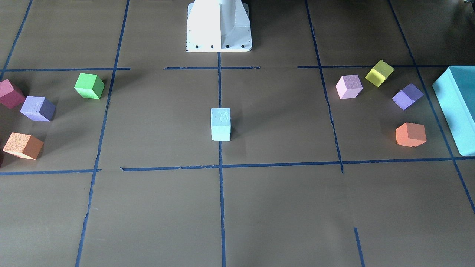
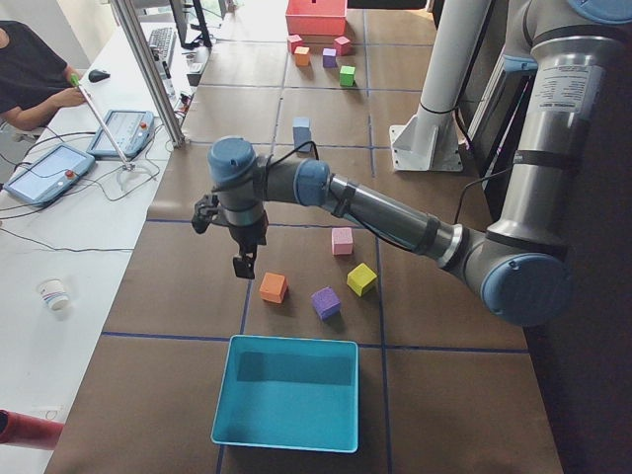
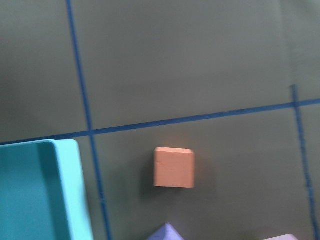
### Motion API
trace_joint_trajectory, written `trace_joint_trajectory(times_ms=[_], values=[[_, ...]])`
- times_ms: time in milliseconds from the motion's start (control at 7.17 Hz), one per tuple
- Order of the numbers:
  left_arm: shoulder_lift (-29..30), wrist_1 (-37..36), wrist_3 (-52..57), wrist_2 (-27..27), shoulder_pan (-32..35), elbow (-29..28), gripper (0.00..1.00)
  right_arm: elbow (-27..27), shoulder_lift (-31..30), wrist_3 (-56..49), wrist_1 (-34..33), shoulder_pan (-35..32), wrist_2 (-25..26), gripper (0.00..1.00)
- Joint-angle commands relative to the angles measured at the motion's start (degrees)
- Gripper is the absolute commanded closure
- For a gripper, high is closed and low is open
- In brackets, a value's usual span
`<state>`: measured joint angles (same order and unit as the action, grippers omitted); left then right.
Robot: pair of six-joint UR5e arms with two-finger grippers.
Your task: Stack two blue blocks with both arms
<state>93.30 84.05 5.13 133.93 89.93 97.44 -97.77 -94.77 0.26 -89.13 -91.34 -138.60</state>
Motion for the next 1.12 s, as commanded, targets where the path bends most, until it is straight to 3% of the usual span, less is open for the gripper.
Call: trace_joint_trajectory(times_ms=[0, 977], values=[[-2.60, 6.65, 0.24, 0.01, 1.65, -6.46, 0.00, -0.14, -0.50, 0.01, -0.08, -0.06, 0.08, 0.00], [-3.22, 1.47, -0.38, 4.58, 1.74, -6.39, 0.00, -0.05, -0.68, 0.01, -0.08, -0.06, 0.78, 0.00]])
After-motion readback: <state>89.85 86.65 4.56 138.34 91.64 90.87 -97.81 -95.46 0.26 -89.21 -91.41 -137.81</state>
